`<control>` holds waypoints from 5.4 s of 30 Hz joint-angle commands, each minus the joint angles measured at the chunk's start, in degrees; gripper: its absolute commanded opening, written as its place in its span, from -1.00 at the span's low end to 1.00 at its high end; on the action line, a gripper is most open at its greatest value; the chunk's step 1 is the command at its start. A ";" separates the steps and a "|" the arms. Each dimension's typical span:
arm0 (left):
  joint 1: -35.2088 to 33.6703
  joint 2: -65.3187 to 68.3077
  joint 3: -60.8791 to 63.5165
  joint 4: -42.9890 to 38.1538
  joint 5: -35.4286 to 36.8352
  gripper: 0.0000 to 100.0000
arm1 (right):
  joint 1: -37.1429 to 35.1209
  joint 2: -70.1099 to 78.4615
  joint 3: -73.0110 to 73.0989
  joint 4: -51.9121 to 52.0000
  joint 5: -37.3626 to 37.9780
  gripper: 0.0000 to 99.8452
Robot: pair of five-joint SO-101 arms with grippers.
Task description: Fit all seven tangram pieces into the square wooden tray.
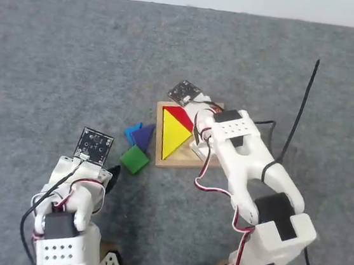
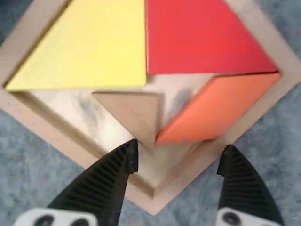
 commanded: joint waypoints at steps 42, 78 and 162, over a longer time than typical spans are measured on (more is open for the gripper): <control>-0.44 -1.05 -0.48 -0.26 0.09 -0.40 | -7.25 -1.01 1.41 -6.81 -13.98 -0.45; -0.44 -1.05 -0.48 -0.26 0.09 -0.40 | -1.45 10.51 -15.91 -7.60 -9.93 -0.45; -0.44 -1.05 -0.48 -0.26 0.09 -0.40 | 0.57 -1.54 -13.54 -0.57 -15.03 -0.45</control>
